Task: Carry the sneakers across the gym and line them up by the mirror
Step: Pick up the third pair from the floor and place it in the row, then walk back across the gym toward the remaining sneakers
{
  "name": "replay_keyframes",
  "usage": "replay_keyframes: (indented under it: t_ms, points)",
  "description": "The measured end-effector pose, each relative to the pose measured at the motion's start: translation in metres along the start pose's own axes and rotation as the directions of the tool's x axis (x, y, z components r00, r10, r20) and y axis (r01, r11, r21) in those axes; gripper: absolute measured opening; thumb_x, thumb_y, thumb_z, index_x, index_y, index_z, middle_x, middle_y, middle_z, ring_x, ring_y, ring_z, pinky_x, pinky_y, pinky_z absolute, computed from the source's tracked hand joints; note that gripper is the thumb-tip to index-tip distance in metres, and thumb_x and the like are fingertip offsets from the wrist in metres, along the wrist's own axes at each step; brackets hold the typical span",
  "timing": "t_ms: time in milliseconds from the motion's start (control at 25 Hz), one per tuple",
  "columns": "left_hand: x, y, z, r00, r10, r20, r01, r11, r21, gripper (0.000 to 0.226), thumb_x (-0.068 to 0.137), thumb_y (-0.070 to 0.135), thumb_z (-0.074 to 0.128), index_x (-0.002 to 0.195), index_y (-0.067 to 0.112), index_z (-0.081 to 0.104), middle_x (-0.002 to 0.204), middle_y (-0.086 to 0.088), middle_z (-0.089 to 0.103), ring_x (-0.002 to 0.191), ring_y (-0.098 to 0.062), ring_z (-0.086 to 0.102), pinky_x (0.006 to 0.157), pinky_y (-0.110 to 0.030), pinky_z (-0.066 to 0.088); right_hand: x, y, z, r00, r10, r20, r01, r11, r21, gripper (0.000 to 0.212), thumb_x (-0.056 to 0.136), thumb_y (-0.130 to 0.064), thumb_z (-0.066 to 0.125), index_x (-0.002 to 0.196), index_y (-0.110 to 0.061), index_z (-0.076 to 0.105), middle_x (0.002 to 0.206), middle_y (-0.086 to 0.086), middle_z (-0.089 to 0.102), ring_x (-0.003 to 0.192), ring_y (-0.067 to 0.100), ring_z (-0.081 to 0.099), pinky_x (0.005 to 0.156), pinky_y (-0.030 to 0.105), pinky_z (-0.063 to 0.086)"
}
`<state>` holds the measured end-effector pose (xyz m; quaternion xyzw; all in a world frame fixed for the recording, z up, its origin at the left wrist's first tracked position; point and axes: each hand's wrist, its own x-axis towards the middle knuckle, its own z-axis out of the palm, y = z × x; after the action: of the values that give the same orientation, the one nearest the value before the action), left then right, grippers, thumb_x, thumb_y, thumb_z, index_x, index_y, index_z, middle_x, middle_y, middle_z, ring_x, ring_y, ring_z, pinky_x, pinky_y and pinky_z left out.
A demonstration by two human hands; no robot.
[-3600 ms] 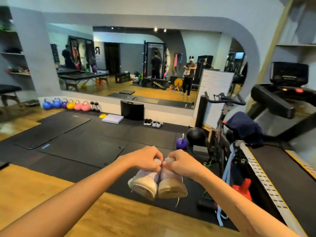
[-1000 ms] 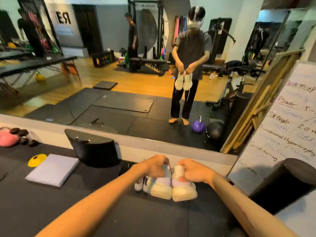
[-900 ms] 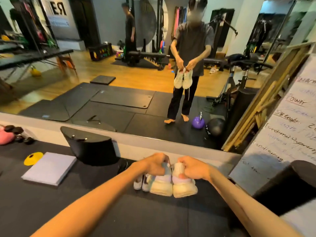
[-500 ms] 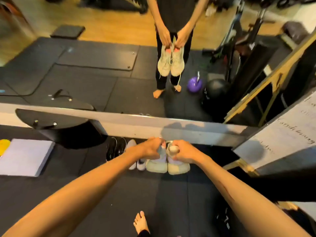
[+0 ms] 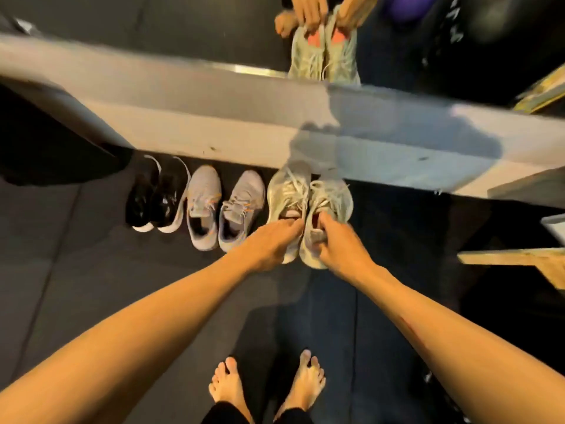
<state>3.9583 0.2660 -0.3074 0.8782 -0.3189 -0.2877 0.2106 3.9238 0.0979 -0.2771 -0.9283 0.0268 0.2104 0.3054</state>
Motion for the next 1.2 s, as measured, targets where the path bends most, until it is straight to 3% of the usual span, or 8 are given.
replay_keyframes:
  t_ms: [240,320,480,600,720,840,1080,1200]
  points:
    - [0.076,-0.095,0.145,0.986,-0.085,-0.142,0.091,0.995,0.035,0.028,0.079,-0.003,0.051,0.106,-0.002,0.047,0.101,-0.023,0.055,0.092,-0.042,0.052,0.071,-0.047,0.036,0.072,0.124,0.135,0.991,-0.087,-0.104,0.074,0.99,-0.121,0.027,0.075,-0.002,0.057,0.073,-0.014,0.033,0.068,0.003,0.04,0.061,0.026,0.034,0.051,0.035,0.027]
    - [0.086,-0.12,0.17,0.975,-0.142,-0.173,0.144,0.99,-0.003,0.024,0.079,-0.003,0.051,0.103,0.0,0.046,0.1,-0.025,0.054,0.089,-0.044,0.052,0.066,-0.045,0.034,0.09,0.145,0.167,0.988,-0.122,-0.09,0.11,0.986,-0.126,0.021,0.074,0.001,0.056,0.073,-0.012,0.04,0.069,0.01,0.044,0.062,0.03,0.039,0.054,0.035,0.025]
    - [0.084,-0.143,0.188,0.971,-0.17,-0.171,0.169,0.985,-0.017,0.029,0.07,-0.009,0.049,0.082,0.011,0.031,0.083,-0.017,0.047,0.077,-0.045,0.05,0.058,-0.042,0.033,0.103,0.166,0.199,0.997,-0.081,0.019,0.082,0.994,-0.069,0.019,0.076,0.005,0.053,0.083,-0.012,0.045,0.081,0.011,0.053,0.079,0.035,0.061,0.061,0.045,0.05]
    - [0.09,-0.141,0.17,0.951,-0.286,-0.118,0.274,0.956,-0.107,0.016,0.074,-0.003,0.051,0.088,0.002,0.046,0.087,-0.026,0.055,0.082,-0.043,0.053,0.063,-0.038,0.032,0.104,0.163,0.186,0.991,0.015,0.133,-0.023,0.998,0.061,0.015,0.085,-0.013,0.061,0.093,-0.009,0.048,0.09,0.01,0.06,0.086,0.03,0.062,0.074,0.049,0.053]
    - [0.104,-0.105,0.11,0.93,-0.364,-0.052,0.342,0.908,-0.242,0.021,0.072,0.001,0.056,0.092,0.006,0.057,0.097,-0.019,0.064,0.092,-0.035,0.058,0.069,-0.031,0.041,0.101,0.127,0.123,0.986,0.03,0.164,-0.054,0.988,0.146,0.038,0.082,-0.042,0.065,0.108,-0.015,0.059,0.104,0.006,0.068,0.095,0.024,0.063,0.083,0.043,0.053]
    - [0.1,-0.048,0.028,0.957,-0.27,-0.105,0.23,0.929,-0.291,0.023,0.071,0.01,0.065,0.093,0.004,0.063,0.094,-0.013,0.068,0.09,-0.029,0.063,0.074,-0.035,0.049,0.093,0.071,0.034,0.989,-0.066,0.133,0.039,0.981,0.192,0.031,0.078,-0.047,0.063,0.105,-0.03,0.06,0.104,-0.002,0.069,0.096,0.018,0.065,0.083,0.036,0.053]
    - [0.023,0.101,-0.238,0.98,-0.169,-0.106,0.144,0.967,-0.209,0.028,0.074,0.003,0.07,0.102,0.002,0.063,0.1,-0.015,0.071,0.092,-0.031,0.067,0.082,-0.039,0.055,0.018,-0.089,-0.233,0.981,-0.141,0.132,0.113,0.973,0.2,0.034,0.084,-0.024,0.067,0.118,-0.017,0.062,0.116,0.007,0.07,0.107,0.019,0.065,0.097,0.036,0.05]
    - [-0.032,0.184,-0.351,0.999,-0.026,-0.036,0.025,0.999,-0.037,0.037,0.075,0.005,0.071,0.11,0.008,0.058,0.103,-0.01,0.069,0.092,-0.028,0.066,0.083,-0.039,0.053,-0.044,-0.164,-0.355,0.978,-0.159,0.132,0.135,0.975,0.178,0.035,0.086,-0.012,0.064,0.121,-0.013,0.06,0.118,0.008,0.069,0.108,0.02,0.064,0.083,0.02,0.049]
